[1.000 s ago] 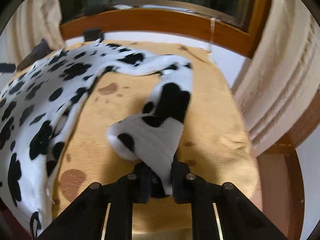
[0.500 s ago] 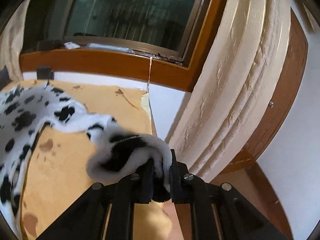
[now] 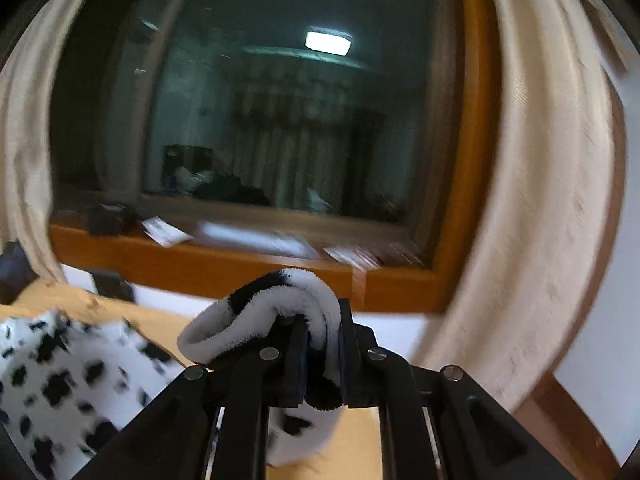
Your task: Fold clothes
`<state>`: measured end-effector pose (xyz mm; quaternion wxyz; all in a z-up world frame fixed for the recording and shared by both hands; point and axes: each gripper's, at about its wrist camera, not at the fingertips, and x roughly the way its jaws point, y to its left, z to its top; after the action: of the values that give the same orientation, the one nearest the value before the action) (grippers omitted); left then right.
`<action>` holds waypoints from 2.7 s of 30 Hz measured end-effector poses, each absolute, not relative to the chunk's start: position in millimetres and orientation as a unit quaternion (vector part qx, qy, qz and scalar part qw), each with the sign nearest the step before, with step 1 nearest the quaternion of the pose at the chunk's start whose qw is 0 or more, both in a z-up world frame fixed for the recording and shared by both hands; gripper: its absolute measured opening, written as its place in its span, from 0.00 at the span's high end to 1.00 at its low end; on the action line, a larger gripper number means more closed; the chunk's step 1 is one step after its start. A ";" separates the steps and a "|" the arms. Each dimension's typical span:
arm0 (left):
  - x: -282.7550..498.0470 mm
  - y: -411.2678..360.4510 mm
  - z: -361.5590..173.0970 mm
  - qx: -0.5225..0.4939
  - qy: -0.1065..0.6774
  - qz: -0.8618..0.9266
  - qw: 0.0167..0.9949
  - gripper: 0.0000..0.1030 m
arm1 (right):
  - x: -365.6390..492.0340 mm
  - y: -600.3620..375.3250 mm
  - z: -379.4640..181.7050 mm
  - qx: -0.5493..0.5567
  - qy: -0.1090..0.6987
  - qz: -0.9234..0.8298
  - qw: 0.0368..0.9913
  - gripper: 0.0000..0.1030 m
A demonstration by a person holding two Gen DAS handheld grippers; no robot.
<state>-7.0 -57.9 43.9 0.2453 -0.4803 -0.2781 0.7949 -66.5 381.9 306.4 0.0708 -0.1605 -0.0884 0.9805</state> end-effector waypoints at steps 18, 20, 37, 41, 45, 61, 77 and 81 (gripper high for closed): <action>10.3 -173.4 15.1 -0.457 -0.358 0.799 0.153 0.00 | -77.5 18.2 233.7 -0.204 -0.374 0.828 -0.364 0.08; 5.0 -171.9 14.6 -0.458 -0.360 0.799 0.148 0.00 | -78.8 24.9 235.4 -0.212 -0.369 0.839 -0.338 0.08; -33.6 -218.4 46.5 -0.402 -0.378 0.823 0.136 0.00 | -95.1 193.5 148.9 -0.339 -0.129 0.917 -0.164 0.08; -72.5 -209.8 47.1 -0.398 -0.336 0.837 0.167 0.00 | -101.0 215.5 127.9 -0.367 -0.056 0.913 -0.171 0.08; -100.0 -193.9 32.3 -0.433 -0.282 0.834 0.194 0.00 | -106.0 233.5 114.6 -0.381 -0.005 0.909 -0.170 0.08; -83.0 -210.1 70.8 -0.353 -0.305 0.869 0.164 0.84 | -113.8 260.4 93.5 -0.393 0.056 0.904 -0.156 0.08; -96.5 -223.8 44.9 -0.381 -0.309 0.867 0.091 0.84 | -168.9 250.4 139.8 -0.390 -0.024 0.910 -0.139 0.08; -100.6 -227.6 37.6 -0.395 -0.314 0.859 0.085 0.83 | -188.2 198.3 121.7 -0.411 -0.087 0.886 -0.195 0.08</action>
<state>-100.6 -227.6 37.6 0.0845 -0.3949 -0.3140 0.8593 -188.2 198.3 121.7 -0.1947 -0.4109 -0.0872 0.8864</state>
